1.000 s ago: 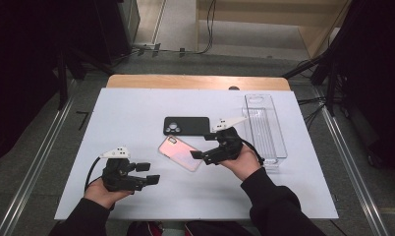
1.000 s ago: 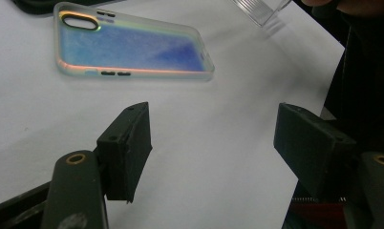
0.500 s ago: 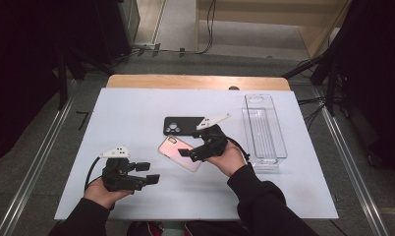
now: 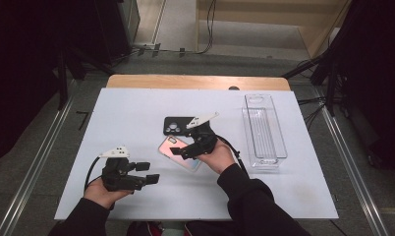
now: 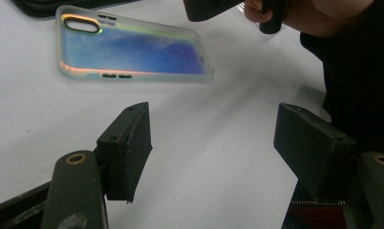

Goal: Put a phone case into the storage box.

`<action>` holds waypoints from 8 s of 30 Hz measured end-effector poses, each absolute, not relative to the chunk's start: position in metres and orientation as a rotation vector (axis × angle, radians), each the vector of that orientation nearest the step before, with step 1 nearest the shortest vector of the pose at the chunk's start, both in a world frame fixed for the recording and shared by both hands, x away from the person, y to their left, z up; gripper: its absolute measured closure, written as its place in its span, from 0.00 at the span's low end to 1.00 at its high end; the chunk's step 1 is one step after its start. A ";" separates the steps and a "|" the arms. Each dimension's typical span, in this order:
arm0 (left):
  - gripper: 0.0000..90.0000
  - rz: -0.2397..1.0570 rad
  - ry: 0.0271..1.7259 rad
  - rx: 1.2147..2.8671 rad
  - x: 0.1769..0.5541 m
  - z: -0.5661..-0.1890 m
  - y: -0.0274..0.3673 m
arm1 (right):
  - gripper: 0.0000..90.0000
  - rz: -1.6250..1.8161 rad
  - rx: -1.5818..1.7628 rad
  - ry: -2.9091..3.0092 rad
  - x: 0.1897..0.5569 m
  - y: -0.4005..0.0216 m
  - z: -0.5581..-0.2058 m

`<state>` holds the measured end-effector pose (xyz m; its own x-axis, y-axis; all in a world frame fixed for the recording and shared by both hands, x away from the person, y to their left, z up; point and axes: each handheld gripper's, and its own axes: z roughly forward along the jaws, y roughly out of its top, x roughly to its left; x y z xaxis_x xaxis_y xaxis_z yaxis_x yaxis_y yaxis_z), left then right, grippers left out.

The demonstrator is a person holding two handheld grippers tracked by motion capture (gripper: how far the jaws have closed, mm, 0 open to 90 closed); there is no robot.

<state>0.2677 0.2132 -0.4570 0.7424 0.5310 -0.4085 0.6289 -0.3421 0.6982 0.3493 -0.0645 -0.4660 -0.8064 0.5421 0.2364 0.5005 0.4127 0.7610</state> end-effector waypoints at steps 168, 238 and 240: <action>0.88 -0.254 1.366 1.763 0.367 -0.407 0.127 | 0.17 1.734 1.494 1.958 0.281 -0.081 -0.483; 0.89 0.021 0.992 1.804 0.311 -0.404 0.093 | 0.00 1.450 1.290 2.257 0.284 -0.113 -0.431; 0.89 0.023 0.993 1.800 0.309 -0.404 0.092 | 0.00 1.448 1.288 2.260 0.284 -0.111 -0.431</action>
<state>0.3095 0.0917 -0.4035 0.6575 0.6301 -0.4130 0.6102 -0.1239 0.7825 0.2840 -0.1106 -0.4309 -0.6148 0.7320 0.2935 0.5724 0.1582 0.8046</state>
